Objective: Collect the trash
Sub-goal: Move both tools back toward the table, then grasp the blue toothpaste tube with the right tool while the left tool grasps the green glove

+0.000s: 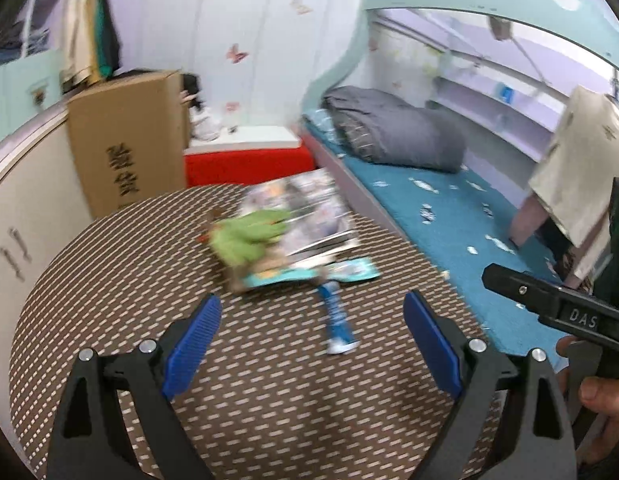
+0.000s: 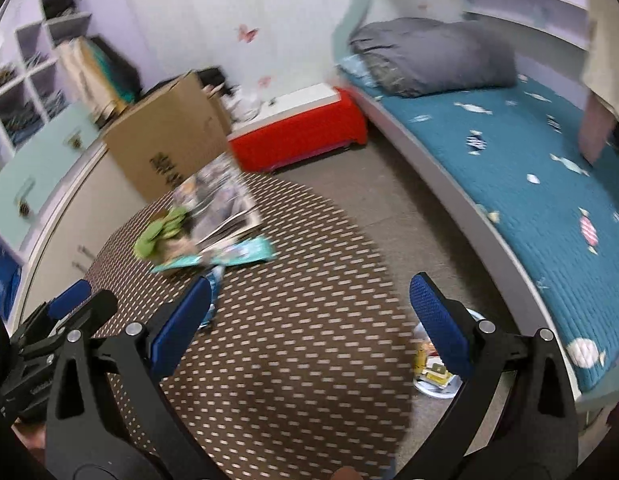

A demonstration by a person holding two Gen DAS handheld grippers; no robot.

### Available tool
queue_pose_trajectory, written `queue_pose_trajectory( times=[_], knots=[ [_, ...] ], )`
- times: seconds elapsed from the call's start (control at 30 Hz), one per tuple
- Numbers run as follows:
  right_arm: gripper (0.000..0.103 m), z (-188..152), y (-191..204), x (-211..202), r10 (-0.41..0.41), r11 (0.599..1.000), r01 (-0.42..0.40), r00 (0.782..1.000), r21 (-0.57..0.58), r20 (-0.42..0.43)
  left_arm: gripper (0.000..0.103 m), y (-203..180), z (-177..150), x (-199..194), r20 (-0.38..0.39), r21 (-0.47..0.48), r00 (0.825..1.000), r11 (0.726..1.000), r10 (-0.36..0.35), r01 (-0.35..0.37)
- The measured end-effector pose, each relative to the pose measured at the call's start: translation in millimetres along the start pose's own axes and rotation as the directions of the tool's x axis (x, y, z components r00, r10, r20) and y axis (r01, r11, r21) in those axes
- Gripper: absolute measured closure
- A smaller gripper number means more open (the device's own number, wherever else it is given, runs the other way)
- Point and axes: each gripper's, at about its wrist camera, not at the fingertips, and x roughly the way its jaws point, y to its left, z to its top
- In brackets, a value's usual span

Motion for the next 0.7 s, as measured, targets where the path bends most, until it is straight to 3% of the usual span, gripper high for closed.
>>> queue_pose_trajectory(
  times=[0.13, 0.3, 0.37, 0.47, 0.53, 0.63, 0.7],
  knots=[
    [0.006, -8.0, 31.3, 30.8, 0.026, 0.998, -0.029, 0.998, -0.061, -0.052, 0.013, 33.5, -10.9, 3.5, -0.027, -0.042, 0.999, 0.998, 0.042, -0.043],
    [0.006, -13.9, 59.3, 68.8, -0.005, 0.992, -0.006, 0.996, -0.127, -0.091, 0.013, 62.6, -24.4, 8.3, -0.052, -0.087, 0.996, 0.994, 0.068, -0.073],
    [0.011, -15.6, 67.5, 83.4, -0.008, 0.989, -0.007, 0.994, -0.145, -0.106, 0.013, 66.2, -28.6, 12.5, -0.065, -0.090, 0.995, 0.993, 0.071, -0.077],
    [0.033, -17.8, 76.1, 99.6, -0.025, 0.983, 0.001, 0.992, -0.184, -0.126, 0.013, 69.6, -31.5, 20.1, -0.084, -0.078, 0.993, 0.993, 0.078, -0.085],
    [0.062, -19.8, 79.0, 106.8, -0.027, 0.980, -0.001, 0.990, -0.200, -0.137, 0.013, 65.7, -28.5, 25.2, -0.088, -0.070, 0.993, 0.994, 0.083, -0.089],
    [0.086, -22.9, 78.3, 105.8, -0.028, 0.974, -0.002, 0.991, -0.227, -0.128, 0.013, 62.1, -22.9, 30.9, -0.083, -0.064, 0.993, 0.994, 0.084, -0.090],
    [0.088, -25.6, 74.1, 102.3, -0.010, 0.973, -0.021, 0.991, -0.229, -0.136, 0.013, 61.1, -15.8, 36.3, -0.078, -0.059, 0.993, 0.994, 0.090, -0.095]
  ],
)
